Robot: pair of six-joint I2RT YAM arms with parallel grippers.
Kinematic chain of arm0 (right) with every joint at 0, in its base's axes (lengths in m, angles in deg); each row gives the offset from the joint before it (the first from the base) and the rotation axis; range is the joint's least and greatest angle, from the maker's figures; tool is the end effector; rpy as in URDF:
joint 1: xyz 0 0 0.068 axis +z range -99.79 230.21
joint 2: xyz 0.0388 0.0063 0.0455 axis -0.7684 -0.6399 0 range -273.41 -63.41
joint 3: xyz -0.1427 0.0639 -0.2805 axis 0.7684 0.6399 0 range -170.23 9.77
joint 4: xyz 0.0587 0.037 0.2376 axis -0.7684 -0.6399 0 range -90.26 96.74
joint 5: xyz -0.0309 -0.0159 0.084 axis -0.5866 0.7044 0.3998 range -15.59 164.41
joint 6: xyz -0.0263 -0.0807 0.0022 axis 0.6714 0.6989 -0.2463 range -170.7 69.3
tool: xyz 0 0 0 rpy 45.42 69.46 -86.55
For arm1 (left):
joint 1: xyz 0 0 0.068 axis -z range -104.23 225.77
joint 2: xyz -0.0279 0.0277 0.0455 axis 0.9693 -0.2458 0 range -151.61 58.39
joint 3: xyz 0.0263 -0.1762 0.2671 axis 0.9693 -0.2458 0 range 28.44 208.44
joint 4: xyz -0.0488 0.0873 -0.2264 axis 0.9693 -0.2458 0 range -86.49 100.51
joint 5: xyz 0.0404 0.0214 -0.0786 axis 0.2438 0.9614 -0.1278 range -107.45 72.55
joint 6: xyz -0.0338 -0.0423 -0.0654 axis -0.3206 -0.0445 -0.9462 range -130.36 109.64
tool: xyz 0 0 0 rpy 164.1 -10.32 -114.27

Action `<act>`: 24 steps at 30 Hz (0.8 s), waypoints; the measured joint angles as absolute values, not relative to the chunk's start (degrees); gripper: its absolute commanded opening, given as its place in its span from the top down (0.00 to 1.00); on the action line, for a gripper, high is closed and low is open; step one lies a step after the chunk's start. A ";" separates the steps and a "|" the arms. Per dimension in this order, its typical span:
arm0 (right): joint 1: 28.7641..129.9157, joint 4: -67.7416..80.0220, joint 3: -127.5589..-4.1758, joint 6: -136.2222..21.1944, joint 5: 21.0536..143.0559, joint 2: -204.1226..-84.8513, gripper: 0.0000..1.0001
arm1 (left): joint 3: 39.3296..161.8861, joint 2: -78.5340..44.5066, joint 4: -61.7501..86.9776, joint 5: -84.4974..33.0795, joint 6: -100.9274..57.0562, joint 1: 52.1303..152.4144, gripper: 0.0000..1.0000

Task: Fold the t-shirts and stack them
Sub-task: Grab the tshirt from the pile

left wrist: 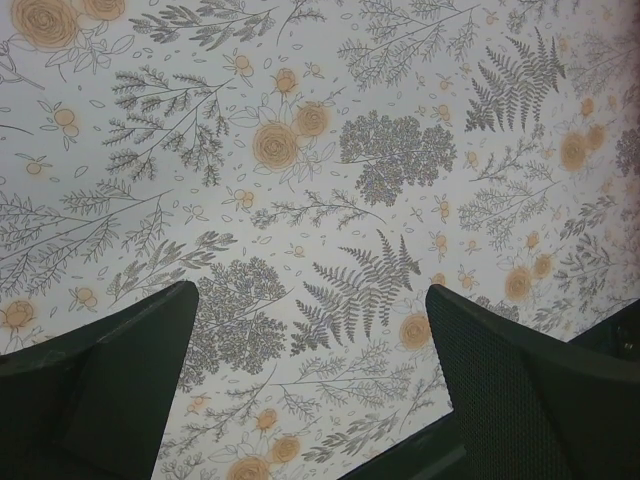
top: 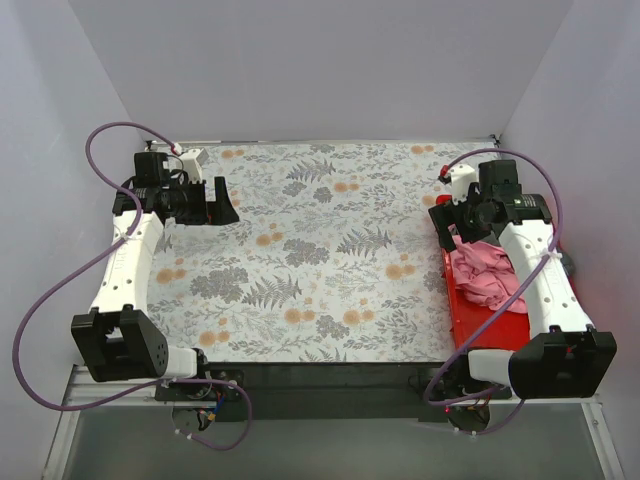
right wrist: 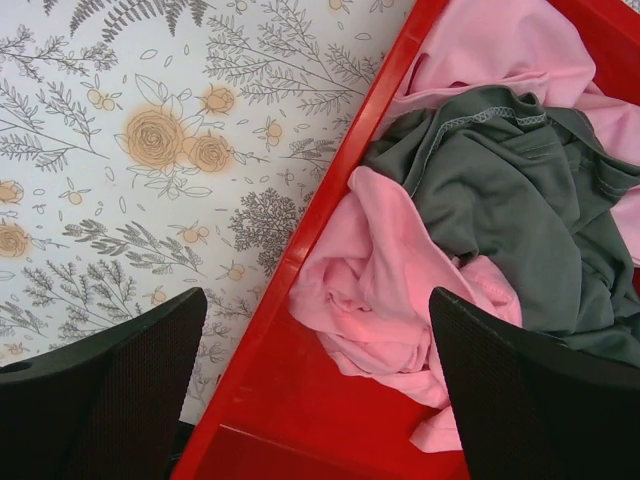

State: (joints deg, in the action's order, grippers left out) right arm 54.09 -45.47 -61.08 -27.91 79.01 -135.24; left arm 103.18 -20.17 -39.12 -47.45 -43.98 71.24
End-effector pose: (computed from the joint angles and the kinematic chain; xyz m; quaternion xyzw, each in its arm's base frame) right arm 0.2411 0.0223 0.3488 -0.2309 0.9196 -0.0143 0.3174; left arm 0.2760 -0.0156 0.3540 -0.2231 0.8934 -0.3140 0.2314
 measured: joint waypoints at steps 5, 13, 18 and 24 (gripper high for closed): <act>54.09 -47.44 -63.75 -26.43 80.15 -136.18 0.02 | 104.01 -20.85 -40.80 -48.06 -42.96 71.24 0.02; 36.28 -51.28 -71.09 -12.00 81.79 -140.94 0.02 | 106.85 -21.90 -41.83 -50.94 -43.33 71.24 0.02; 24.52 -53.88 -74.24 2.53 79.65 -147.85 0.02 | 109.56 -23.21 -43.05 -53.89 -42.65 71.24 0.02; 19.34 -52.97 -78.28 8.06 77.00 -159.37 0.02 | 109.63 -24.02 -43.42 -55.58 -42.10 71.24 0.02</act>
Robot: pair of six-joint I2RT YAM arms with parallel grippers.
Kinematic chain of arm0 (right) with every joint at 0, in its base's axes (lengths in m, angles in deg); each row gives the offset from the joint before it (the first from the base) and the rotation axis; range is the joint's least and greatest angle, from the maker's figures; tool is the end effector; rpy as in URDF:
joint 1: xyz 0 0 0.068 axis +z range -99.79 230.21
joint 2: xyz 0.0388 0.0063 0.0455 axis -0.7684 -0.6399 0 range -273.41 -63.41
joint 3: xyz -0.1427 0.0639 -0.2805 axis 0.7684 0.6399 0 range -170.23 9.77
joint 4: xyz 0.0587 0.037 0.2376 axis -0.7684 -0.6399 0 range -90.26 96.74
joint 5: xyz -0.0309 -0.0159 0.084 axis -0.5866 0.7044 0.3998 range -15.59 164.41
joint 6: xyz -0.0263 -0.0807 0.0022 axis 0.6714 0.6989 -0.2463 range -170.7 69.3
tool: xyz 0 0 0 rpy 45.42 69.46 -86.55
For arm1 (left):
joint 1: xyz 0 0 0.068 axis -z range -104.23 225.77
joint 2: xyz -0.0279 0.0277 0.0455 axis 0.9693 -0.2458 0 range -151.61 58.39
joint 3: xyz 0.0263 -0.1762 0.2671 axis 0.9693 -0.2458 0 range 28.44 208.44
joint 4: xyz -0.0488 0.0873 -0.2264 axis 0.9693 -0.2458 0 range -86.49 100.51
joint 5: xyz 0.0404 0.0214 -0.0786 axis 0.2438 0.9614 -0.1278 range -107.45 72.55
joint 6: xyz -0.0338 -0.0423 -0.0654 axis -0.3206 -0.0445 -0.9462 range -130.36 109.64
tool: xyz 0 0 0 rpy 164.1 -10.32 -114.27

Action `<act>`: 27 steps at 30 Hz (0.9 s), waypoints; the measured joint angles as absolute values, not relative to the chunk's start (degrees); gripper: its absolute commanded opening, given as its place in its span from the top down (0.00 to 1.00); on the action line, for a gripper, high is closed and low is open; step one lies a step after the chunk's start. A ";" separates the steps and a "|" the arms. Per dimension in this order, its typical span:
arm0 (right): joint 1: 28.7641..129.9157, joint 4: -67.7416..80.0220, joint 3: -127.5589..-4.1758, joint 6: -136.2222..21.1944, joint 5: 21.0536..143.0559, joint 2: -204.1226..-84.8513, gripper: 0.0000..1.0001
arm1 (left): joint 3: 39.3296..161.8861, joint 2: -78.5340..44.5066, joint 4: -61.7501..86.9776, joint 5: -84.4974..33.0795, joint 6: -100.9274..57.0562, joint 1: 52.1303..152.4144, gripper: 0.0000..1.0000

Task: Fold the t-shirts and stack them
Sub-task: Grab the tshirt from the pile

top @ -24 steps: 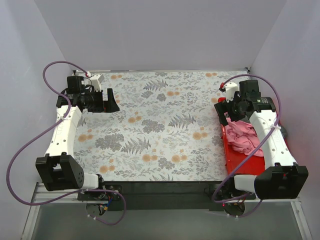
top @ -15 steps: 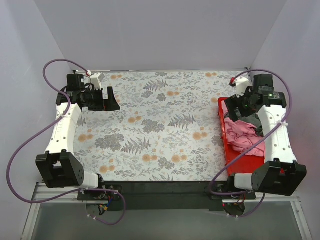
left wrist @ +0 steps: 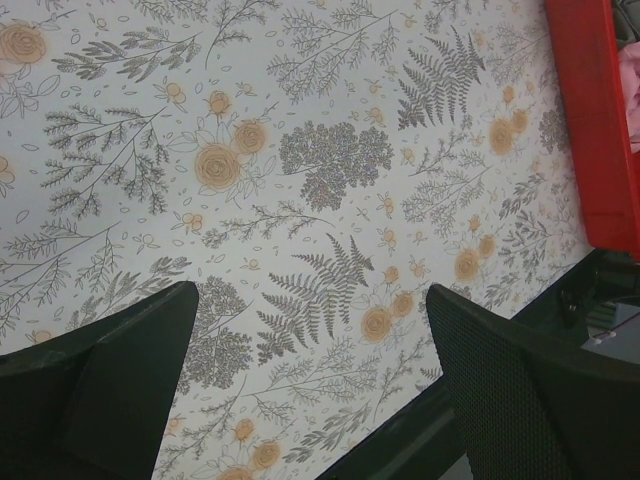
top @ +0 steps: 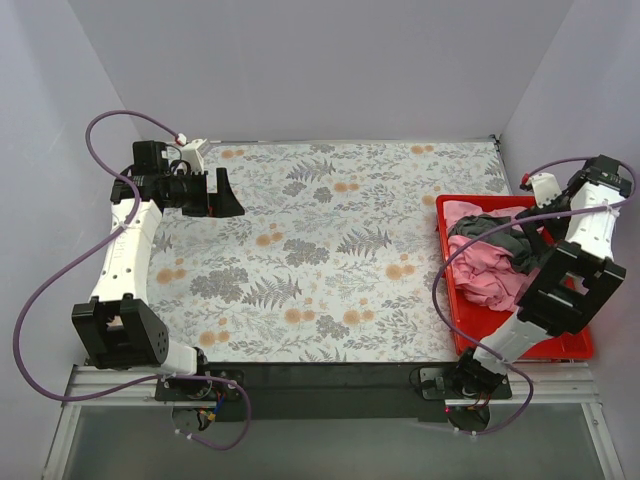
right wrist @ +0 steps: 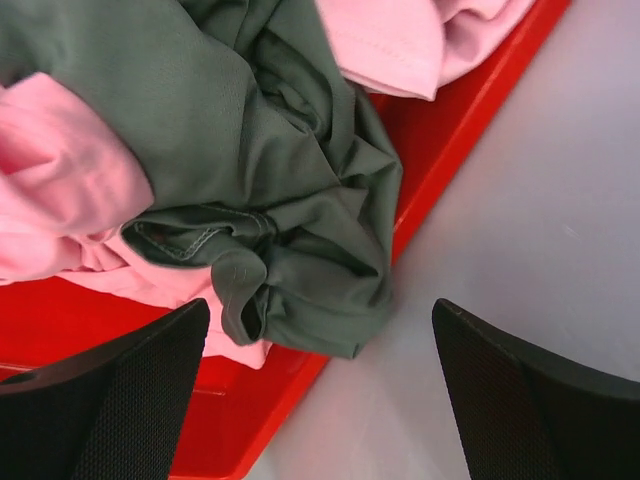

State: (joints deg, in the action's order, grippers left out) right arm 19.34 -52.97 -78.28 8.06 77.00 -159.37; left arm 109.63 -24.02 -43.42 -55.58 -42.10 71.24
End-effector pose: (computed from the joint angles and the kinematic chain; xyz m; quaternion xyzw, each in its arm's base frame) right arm 0.2980 -0.1743 0.3159 -0.2405 0.9508 -0.1210 0.1532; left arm 0.2884 -0.0234 0.3705 -0.1878 0.8874 -0.3695 0.2018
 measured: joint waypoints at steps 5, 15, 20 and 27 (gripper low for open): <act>19.19 -53.21 -78.31 9.35 76.04 -164.02 0.02 | 109.58 -24.02 -43.55 -56.23 -41.49 71.24 0.02; 19.49 -53.16 -76.49 10.86 74.21 -165.20 0.02 | 108.47 -24.02 -43.57 -56.56 -40.92 71.24 0.02; 19.49 -53.34 -74.52 11.32 73.16 -165.20 0.06 | 108.31 -24.02 -43.55 -56.93 -40.79 71.24 0.02; 19.47 -53.29 -74.52 11.63 72.37 -165.20 0.38 | 107.75 -24.00 -43.49 -57.09 -40.64 71.24 0.02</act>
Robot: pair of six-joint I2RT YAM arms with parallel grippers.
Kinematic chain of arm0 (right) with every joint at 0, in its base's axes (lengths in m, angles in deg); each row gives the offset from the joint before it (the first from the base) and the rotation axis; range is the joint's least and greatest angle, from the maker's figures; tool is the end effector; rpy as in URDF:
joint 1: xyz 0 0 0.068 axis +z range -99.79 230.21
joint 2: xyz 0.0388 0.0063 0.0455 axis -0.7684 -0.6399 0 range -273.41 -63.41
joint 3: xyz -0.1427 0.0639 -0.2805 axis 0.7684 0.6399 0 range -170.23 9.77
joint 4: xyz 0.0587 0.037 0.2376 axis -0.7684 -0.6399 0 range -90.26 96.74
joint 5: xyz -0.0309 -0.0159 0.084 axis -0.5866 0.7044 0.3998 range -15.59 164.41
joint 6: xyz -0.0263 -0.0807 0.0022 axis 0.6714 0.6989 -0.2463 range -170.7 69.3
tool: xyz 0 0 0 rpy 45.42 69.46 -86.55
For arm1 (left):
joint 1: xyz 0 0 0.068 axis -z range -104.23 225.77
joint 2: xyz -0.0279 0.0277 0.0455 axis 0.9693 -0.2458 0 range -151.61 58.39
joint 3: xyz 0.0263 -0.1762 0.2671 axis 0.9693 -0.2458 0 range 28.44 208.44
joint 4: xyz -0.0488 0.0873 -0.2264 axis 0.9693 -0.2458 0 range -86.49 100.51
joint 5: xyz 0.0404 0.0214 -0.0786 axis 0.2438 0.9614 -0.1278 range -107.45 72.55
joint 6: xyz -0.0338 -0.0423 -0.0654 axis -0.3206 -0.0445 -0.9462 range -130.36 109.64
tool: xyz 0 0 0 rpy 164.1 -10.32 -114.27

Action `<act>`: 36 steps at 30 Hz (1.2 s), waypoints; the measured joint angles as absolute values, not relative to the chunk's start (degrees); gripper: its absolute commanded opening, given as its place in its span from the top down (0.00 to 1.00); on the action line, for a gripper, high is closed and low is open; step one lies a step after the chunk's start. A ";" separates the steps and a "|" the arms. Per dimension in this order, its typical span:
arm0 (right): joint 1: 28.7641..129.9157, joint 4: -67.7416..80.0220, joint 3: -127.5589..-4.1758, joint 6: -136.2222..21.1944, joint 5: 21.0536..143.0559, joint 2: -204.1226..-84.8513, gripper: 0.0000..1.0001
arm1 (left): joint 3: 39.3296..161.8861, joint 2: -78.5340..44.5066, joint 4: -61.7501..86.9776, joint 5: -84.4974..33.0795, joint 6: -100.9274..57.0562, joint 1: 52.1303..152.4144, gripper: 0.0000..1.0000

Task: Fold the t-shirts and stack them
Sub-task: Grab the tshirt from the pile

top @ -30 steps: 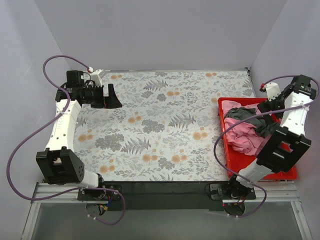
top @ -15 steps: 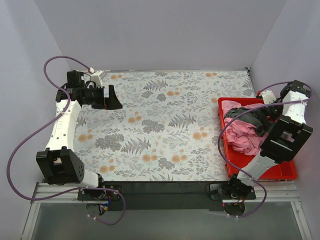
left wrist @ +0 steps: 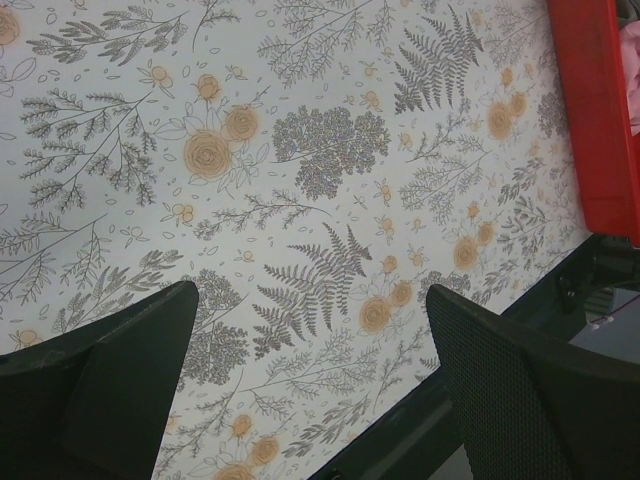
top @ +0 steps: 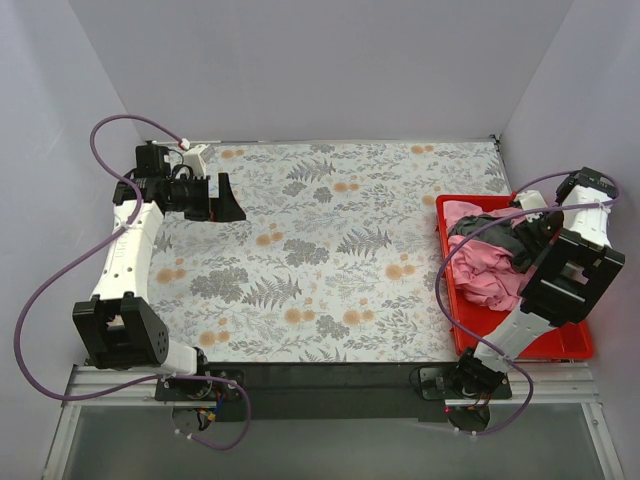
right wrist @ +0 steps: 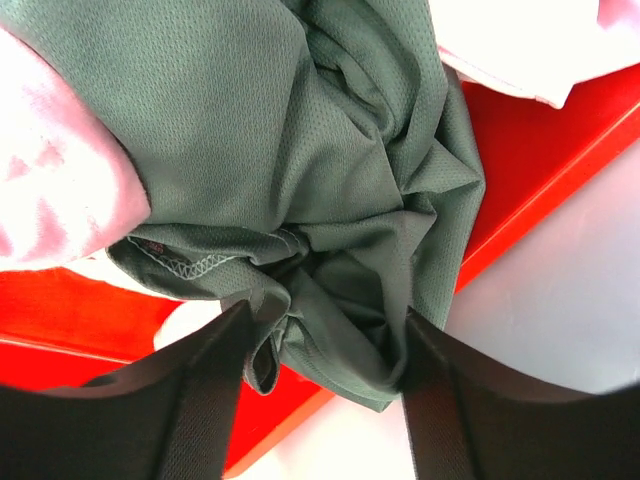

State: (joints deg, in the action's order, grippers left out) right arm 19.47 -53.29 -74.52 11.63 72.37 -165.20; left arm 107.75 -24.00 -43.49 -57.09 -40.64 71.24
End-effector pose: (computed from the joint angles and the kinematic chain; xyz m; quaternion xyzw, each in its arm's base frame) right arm 0.3025 -0.1831 0.2636 -0.2686 0.9569 -0.0910 0.0618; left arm 0.2857 -0.0252 0.3615 -0.1782 0.8896 -0.3764 0.1874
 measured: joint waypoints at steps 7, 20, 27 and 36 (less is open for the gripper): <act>19.47 -52.88 -73.30 11.67 71.47 -165.20 0.32 | 107.55 -23.78 -43.44 -57.37 -40.62 71.24 0.02; 19.67 -50.80 -69.06 11.93 70.53 -163.61 0.99 | 106.68 -23.21 -43.05 -57.83 -40.73 71.24 0.02; 20.50 -54.21 -82.83 11.43 79.93 -153.53 0.99 | 105.89 -23.14 -42.83 -60.91 -42.08 71.24 0.02; 21.70 -53.53 -113.50 1.81 97.61 -144.88 0.99 | 106.96 -23.30 -40.86 -62.33 -46.91 71.24 0.02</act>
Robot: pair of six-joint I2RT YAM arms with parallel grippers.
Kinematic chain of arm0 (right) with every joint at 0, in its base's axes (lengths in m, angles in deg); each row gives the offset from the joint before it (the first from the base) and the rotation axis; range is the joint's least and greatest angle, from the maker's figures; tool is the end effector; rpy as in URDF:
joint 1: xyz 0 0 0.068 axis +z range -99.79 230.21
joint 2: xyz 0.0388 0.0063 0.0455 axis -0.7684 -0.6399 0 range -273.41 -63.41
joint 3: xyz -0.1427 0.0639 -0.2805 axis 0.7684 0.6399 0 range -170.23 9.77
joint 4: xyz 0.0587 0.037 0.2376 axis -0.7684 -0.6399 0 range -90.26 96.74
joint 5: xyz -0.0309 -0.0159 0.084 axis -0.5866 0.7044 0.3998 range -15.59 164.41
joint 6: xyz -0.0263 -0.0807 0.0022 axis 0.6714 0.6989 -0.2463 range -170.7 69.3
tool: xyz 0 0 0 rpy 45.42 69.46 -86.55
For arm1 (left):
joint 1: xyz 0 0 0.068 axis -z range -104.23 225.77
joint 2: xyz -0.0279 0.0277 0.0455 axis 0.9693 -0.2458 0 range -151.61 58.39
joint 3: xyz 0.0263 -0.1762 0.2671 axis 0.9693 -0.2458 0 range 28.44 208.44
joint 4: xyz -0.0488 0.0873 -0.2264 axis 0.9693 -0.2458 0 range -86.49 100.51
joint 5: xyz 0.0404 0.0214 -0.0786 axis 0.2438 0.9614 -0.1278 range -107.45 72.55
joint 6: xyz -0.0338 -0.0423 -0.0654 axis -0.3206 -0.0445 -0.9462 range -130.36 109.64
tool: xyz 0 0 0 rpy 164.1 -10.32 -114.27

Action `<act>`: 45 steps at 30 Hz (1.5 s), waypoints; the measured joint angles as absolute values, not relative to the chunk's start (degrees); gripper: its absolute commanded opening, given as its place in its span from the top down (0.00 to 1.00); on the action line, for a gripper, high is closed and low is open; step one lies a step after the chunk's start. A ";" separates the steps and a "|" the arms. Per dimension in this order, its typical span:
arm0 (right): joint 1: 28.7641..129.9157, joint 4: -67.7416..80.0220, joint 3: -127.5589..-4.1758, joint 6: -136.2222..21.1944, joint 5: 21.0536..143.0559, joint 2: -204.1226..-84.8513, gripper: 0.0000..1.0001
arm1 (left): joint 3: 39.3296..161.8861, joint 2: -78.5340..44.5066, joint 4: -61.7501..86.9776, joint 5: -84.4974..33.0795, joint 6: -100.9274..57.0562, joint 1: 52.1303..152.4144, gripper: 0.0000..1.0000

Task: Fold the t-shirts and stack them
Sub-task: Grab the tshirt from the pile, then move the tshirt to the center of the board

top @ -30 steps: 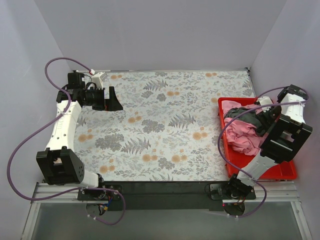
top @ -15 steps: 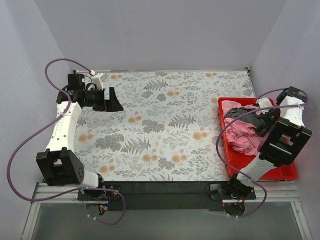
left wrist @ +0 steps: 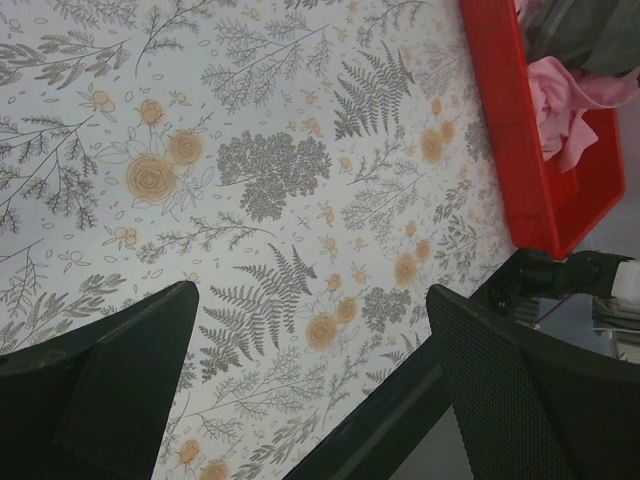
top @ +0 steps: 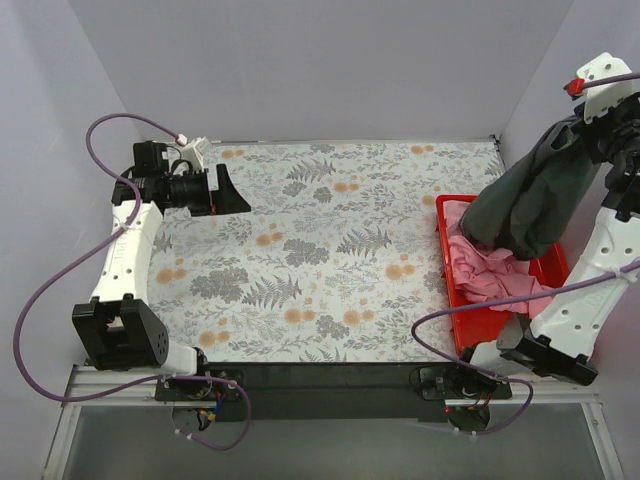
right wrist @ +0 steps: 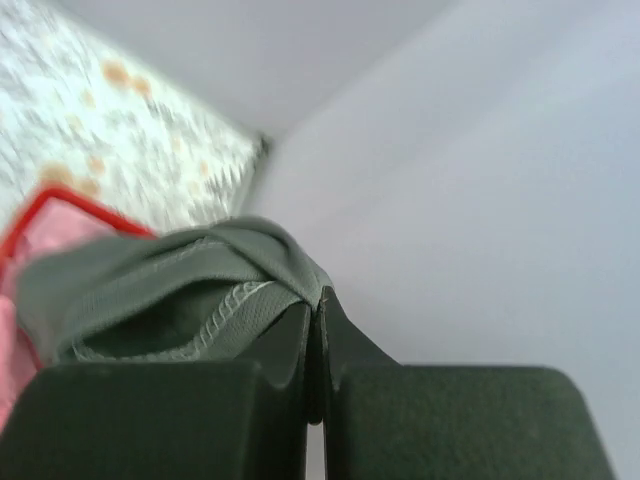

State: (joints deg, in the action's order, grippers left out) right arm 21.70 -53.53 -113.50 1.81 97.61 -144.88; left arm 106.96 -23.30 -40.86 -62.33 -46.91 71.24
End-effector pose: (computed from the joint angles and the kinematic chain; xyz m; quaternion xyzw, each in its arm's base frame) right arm 0.2251 -0.0888 0.5766 -0.2801 0.7531 -0.2478 0.5412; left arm 0.2846 -0.0303 0.3676 -0.2001 0.8652 -0.4271 0.1703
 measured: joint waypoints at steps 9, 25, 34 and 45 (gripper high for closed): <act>28.26 -34.54 -112.64 -21.29 116.00 -138.30 0.99 | 114.11 -24.81 -37.46 -68.91 -54.82 66.36 0.02; 62.90 5.02 -104.53 -61.75 122.23 -146.82 0.83 | 114.46 -24.59 -34.92 -72.01 -58.54 57.71 0.02; 70.94 -11.42 -81.69 -47.43 112.17 -151.57 0.13 | 112.95 -22.62 -38.96 -70.29 -49.01 57.62 0.02; 69.31 -26.39 -65.26 -37.36 107.84 -161.38 0.40 | 94.57 -24.28 -41.30 -54.59 -35.87 71.26 0.21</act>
